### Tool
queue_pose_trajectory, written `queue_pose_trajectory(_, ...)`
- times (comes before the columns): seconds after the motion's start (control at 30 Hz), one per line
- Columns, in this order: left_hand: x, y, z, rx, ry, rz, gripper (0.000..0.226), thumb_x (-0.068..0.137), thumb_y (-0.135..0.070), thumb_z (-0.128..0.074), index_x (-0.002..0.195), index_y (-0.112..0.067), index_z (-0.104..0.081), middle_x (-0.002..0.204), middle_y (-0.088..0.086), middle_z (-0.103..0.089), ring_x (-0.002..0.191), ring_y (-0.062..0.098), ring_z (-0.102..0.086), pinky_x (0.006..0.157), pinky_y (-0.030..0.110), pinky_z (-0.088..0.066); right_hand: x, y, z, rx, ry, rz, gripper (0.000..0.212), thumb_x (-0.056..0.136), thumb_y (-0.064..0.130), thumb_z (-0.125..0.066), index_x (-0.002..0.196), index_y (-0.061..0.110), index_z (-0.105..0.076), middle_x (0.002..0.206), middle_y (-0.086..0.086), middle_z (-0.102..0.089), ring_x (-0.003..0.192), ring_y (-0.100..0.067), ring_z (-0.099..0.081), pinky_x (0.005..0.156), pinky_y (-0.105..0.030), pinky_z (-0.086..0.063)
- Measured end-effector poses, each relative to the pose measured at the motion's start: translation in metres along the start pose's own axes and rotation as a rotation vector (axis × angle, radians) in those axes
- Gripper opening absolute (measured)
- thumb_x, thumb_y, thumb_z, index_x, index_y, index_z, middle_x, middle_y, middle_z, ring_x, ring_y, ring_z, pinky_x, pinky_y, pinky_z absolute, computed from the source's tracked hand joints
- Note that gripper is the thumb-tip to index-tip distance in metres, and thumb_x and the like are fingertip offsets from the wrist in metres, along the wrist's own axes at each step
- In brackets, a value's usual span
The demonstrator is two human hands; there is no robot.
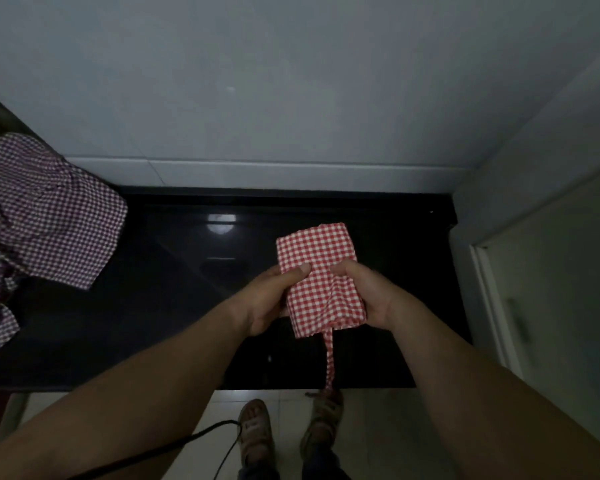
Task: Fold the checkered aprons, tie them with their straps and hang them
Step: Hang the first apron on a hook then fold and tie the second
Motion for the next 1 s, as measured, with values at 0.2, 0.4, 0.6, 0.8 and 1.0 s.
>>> queue_pose_trajectory(0.2, 0.011, 0.002, 0.006, 0.114, -0.197, -0.103, 0.033, 0.098, -0.017, -0.072, 0.130, -0.012, -0.065, 0.123, 0.008, -0.075, 0.110, 0.024, -0.074, 0.094, 0.038, -0.060, 0.000, 0.019, 0.017, -0.679, -0.506, 0.314, 0.030, 0.095, 0.039, -0.069, 0.115, 0.021, -0.057, 0.111, 0.001, -0.068, 0.094, -0.018, -0.069, 0.084, -0.039, -0.059)
queue_pose_trajectory(0.4, 0.017, -0.029, 0.015, 0.758, -0.407, -0.344, 0.046, 0.095, -0.040, -0.071, 0.131, -0.015, -0.056, 0.124, 0.005, -0.070, 0.110, 0.020, -0.068, 0.096, 0.044, -0.057, -0.001, 0.030, -0.026, -1.310, -0.463, 0.869, 0.026, 0.097, 0.040, -0.060, 0.119, 0.028, -0.059, 0.121, 0.003, -0.058, 0.113, -0.018, -0.055, 0.092, -0.039, -0.050)
queue_pose_trajectory(0.6, -0.013, -0.037, -0.024, 1.535, -0.367, -1.002, 0.060, 0.106, -0.031, -0.048, 0.161, -0.012, -0.033, 0.162, 0.010, -0.038, 0.150, 0.025, -0.034, 0.123, 0.049, -0.029, 0.014, 0.016, -0.020, -1.459, -0.510, 0.772, 0.039, 0.096, 0.036, -0.056, 0.132, 0.024, -0.054, 0.130, -0.005, -0.054, 0.118, -0.028, -0.052, 0.099, -0.044, -0.044)
queue_pose_trajectory(0.8, 0.018, 0.002, -0.006, 1.827, -0.201, -0.796, 0.070, 0.108, -0.046, -0.025, 0.167, -0.011, -0.009, 0.174, 0.007, -0.004, 0.161, 0.020, 0.005, 0.131, 0.042, 0.006, 0.020, -0.015, -0.012, -1.545, -0.508, 0.754, 0.061, 0.109, 0.043, -0.027, 0.165, 0.020, -0.018, 0.172, 0.003, -0.015, 0.159, -0.013, -0.008, 0.129, -0.051, -0.008)
queue_pose_trajectory(1.0, 0.025, 0.004, -0.006, 1.804, -0.290, -0.754, 0.072, 0.107, -0.048, -0.027, 0.166, -0.009, -0.010, 0.174, 0.009, -0.001, 0.161, 0.022, 0.008, 0.131, 0.045, 0.003, 0.030, -0.017, -0.007, -1.548, -0.464, 0.762, 0.063, 0.110, 0.043, -0.020, 0.166, 0.019, -0.009, 0.174, 0.003, -0.003, 0.160, -0.011, 0.004, 0.130, -0.050, -0.002)
Point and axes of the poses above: each hand's wrist, its own x-axis towards the middle knuckle, its own z-axis out of the back of the hand, y = z × x, the point moved 6 cm from there along x, towards the middle knuckle
